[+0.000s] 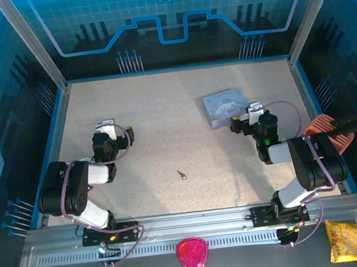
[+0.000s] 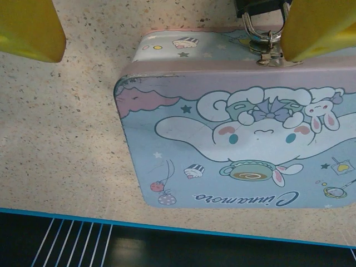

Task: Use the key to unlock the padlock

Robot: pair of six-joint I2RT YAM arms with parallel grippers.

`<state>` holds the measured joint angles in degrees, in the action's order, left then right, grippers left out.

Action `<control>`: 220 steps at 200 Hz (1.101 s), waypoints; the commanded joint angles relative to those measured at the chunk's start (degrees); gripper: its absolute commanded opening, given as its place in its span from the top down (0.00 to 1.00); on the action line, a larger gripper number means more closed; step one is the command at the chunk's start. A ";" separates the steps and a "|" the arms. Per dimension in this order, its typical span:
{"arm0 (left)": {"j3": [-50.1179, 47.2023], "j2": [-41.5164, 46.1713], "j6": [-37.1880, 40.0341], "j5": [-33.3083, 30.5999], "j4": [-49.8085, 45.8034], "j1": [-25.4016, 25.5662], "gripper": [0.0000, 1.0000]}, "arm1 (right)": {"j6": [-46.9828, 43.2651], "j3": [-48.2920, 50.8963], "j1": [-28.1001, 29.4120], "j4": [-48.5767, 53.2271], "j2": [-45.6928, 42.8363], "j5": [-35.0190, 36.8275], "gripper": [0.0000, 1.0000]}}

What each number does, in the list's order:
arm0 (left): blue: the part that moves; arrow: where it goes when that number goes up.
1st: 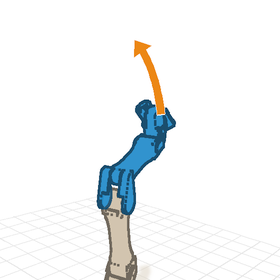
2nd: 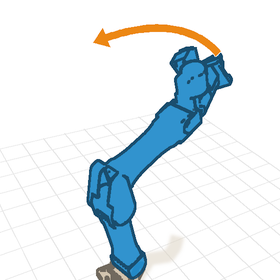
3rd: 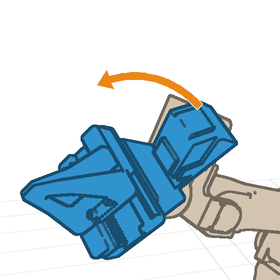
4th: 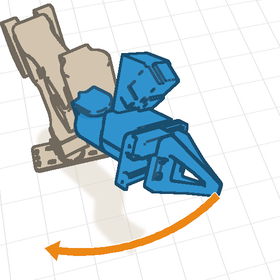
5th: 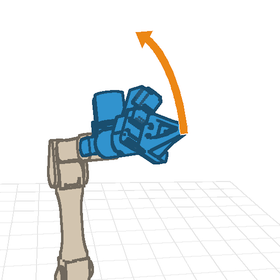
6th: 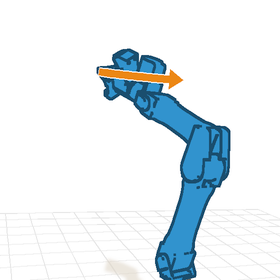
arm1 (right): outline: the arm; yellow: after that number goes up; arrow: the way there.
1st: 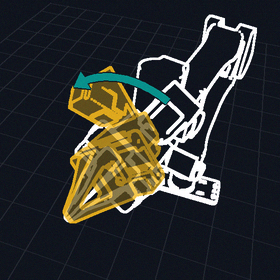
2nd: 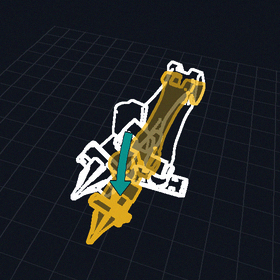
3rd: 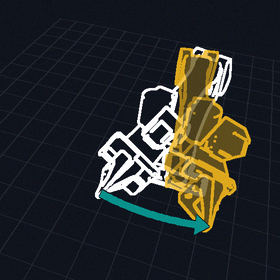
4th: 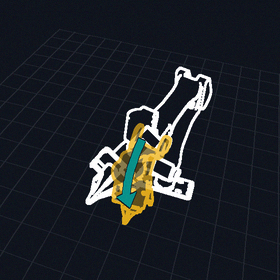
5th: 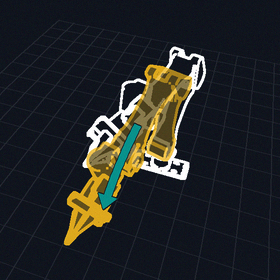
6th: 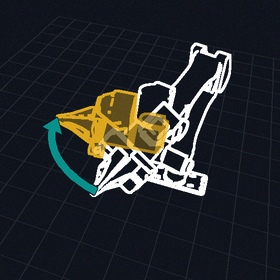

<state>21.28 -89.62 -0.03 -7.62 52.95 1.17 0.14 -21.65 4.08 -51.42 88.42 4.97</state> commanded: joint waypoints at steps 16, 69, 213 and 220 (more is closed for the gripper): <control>0.60 0.59 -0.05 1.18 0.34 -0.38 0.01 | -0.75 -1.19 -0.42 0.02 0.00 -1.27 0.00; 0.54 0.59 -0.06 1.21 0.35 -0.43 0.01 | -0.76 -1.14 -0.39 0.00 0.00 -1.34 0.00; 0.49 1.21 1.67 4.93 0.01 -0.14 0.01 | -1.14 -1.27 -0.39 0.48 -0.42 -2.29 0.00; 0.39 1.79 2.06 4.95 -0.48 0.12 0.01 | -1.22 -1.49 -0.45 1.90 -1.63 -2.72 0.00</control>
<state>21.30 -89.62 0.19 -6.09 52.93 1.19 -0.08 -21.76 4.08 -51.35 88.42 3.92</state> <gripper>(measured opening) 0.994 0.995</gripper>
